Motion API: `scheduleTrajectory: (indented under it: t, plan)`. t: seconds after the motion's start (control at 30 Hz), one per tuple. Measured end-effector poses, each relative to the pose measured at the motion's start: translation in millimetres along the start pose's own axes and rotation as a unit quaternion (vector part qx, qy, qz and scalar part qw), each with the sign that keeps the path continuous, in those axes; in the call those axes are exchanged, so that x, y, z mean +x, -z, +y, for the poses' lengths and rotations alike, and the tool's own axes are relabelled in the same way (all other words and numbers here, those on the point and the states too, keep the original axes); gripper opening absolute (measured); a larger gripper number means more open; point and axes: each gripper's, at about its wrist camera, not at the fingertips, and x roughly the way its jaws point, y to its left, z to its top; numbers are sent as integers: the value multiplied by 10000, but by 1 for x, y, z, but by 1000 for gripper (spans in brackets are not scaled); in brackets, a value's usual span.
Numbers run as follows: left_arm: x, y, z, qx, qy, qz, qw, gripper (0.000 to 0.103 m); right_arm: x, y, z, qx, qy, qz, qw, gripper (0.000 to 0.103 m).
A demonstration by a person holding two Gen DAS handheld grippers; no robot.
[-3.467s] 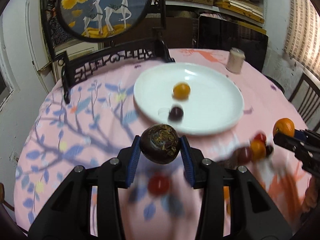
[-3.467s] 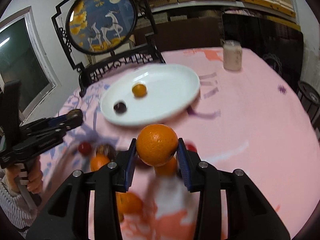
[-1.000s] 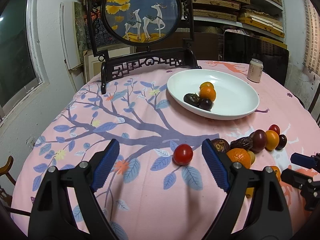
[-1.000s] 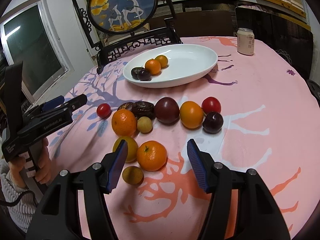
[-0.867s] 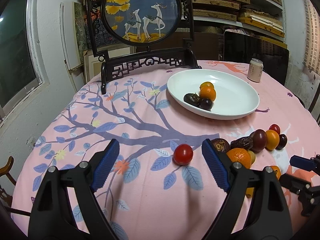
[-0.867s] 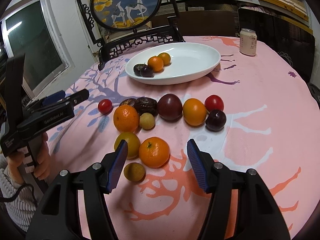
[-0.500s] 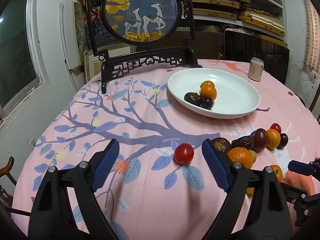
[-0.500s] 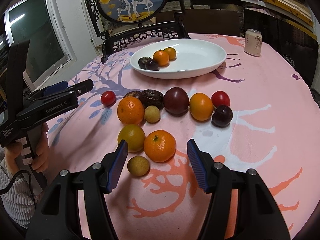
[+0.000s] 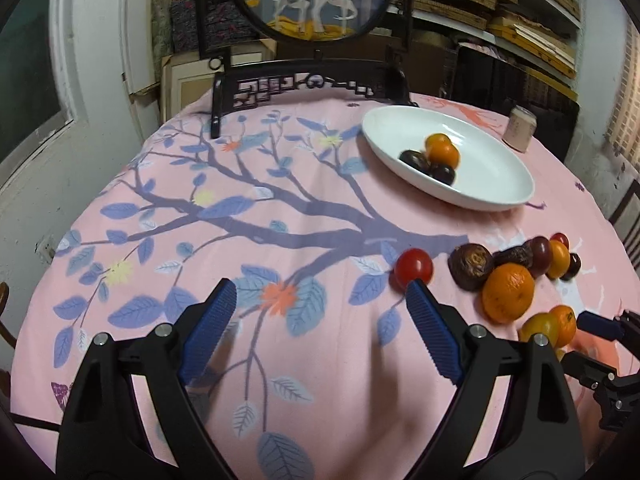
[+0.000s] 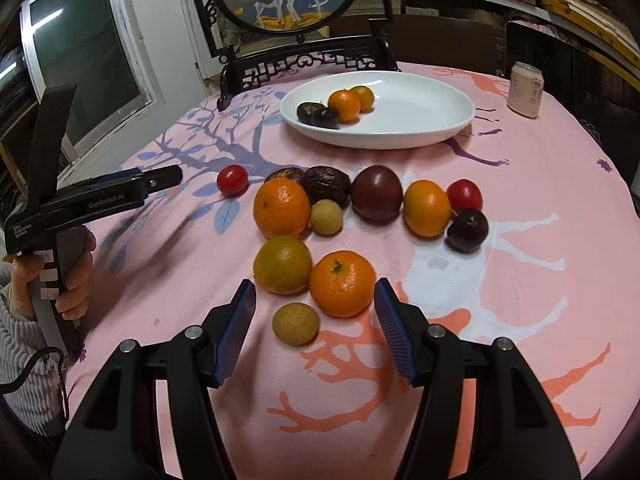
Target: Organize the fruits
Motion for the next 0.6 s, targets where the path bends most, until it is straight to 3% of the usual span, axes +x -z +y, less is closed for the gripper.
scheduleTrajectory:
  t: [0.17, 0.23, 0.33, 0.47, 0.6]
  plan:
    - [-6, 6, -25, 558, 78, -129, 9983, 88, -4, 3, -5, 147, -20, -37, 9999, 62]
    - [-8, 7, -31, 617, 266, -118, 9977, 88, -5, 10, -2, 168, -271, 86, 9995, 62]
    - [-12, 14, -52, 1021, 758, -55, 9919, 88, 0, 23, 16, -148, -291, 376, 9988, 62]
    - [-18, 25, -82, 1629, 1028, -109, 9812, 89, 4, 21, 12, -20, -325, 427, 9986, 62]
    - [-13, 27, -98, 1846, 1210, 15, 9753, 85, 10, 15, 13, -49, -244, 473, 9986, 57]
